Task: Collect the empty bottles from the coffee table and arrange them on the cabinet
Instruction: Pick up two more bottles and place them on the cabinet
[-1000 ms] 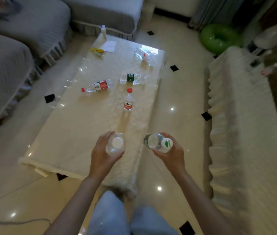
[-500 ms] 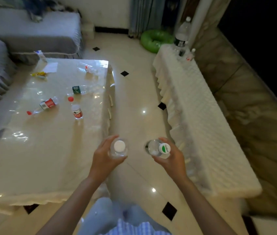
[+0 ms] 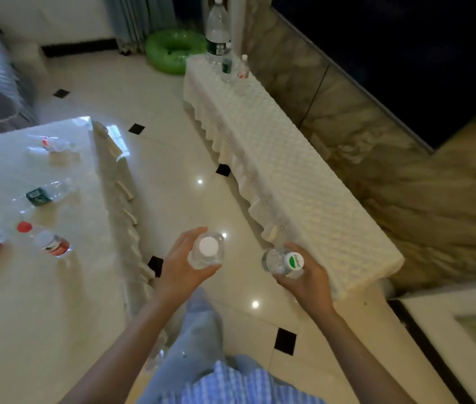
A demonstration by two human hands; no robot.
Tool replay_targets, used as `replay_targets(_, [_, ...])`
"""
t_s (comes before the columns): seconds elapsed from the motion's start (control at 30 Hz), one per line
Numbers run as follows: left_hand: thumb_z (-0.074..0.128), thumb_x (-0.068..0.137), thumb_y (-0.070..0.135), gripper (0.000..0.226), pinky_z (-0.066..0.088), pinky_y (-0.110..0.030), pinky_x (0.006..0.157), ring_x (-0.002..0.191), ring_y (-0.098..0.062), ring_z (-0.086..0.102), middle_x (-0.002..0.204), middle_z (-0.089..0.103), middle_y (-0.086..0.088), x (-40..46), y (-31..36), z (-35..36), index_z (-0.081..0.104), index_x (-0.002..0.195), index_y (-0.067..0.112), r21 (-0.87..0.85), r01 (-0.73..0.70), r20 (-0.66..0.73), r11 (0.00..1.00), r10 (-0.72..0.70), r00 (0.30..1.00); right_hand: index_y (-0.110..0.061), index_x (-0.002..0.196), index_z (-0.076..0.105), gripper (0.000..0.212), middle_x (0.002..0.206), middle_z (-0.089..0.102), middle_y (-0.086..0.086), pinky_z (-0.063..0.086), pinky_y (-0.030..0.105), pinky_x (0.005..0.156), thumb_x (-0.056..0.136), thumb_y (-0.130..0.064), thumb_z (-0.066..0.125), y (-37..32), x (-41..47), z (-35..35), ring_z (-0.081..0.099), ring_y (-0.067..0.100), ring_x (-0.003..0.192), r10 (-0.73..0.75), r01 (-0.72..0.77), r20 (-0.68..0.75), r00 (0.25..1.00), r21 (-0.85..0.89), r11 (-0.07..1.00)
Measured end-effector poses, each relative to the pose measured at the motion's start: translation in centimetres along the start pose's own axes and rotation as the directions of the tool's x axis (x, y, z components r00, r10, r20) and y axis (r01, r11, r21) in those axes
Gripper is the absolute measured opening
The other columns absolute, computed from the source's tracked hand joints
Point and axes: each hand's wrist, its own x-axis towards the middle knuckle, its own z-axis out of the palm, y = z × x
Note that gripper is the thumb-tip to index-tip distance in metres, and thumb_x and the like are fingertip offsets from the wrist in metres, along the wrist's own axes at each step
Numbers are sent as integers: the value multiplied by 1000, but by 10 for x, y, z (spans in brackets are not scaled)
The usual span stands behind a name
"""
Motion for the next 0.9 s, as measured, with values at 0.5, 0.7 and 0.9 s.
replay_targets(0.5, [88,55,24,82,30,4,80,100,23,44,112,47,39,220,-60,-30,43,118,50,18,-46,145,999,43,988,-36,114,58,59,104,60,-22,35,-1,79,63,-25,85,-75,191,74,54,-7,96,70,-70,-118,991,6,998])
replay_targets(0.7, [87,57,21,77,35,-1,82,101,14,48,113,53,20,296,-85,-31,49,121,37,-18,-25,131,1000,27,991,-36,116,58,62,107,57,-31,39,4,84,61,-29,85,-87,280,105,54,-12,99,77,-76,-63,995,18,997])
replay_targets(0.9, [87,58,22,75,37,-2,81,100,10,49,113,53,20,393,-98,-27,47,119,41,-6,28,96,1000,-28,995,-51,111,53,62,101,57,-38,41,2,81,61,-33,85,-90,390,131,55,-13,98,73,-72,-1,997,46,996])
